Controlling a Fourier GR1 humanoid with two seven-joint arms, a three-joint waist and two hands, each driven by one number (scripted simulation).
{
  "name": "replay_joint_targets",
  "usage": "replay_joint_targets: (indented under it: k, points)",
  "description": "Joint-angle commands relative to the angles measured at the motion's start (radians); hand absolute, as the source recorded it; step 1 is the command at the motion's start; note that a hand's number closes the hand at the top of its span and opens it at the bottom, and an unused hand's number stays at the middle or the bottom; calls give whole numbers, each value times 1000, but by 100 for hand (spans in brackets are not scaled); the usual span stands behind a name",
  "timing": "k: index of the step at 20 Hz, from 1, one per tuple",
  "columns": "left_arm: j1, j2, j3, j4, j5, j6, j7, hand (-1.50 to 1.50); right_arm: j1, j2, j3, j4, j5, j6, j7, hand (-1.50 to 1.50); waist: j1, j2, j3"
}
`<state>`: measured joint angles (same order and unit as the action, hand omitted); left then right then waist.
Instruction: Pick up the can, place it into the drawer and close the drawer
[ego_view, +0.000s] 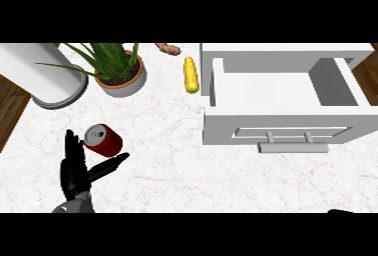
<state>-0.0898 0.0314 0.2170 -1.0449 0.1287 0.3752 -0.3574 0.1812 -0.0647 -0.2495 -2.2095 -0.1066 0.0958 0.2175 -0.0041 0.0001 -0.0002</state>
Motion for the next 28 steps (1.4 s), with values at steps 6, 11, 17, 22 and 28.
replay_joint_targets:
  k: [6,11,17,22,28]
  points:
    - [-126,61,93,292,77,-63,-173,-150,0,25,-2,-6,13,18,-10,-150,-1,0,0]
    - [-230,61,112,495,87,-97,-296,-150,-54,-22,-42,-36,-21,7,83,-150,-4,1,-1]
    - [-337,132,107,588,89,-179,-271,-150,-80,-22,-39,-38,-5,-4,96,-150,-7,2,-1]
    - [-403,110,86,637,82,-213,-263,150,-120,-46,-54,-43,-22,-8,135,-150,-7,3,-1]
    - [-430,167,116,762,103,-356,-360,150,-76,-7,-26,-1,28,8,48,-150,-10,4,-1]
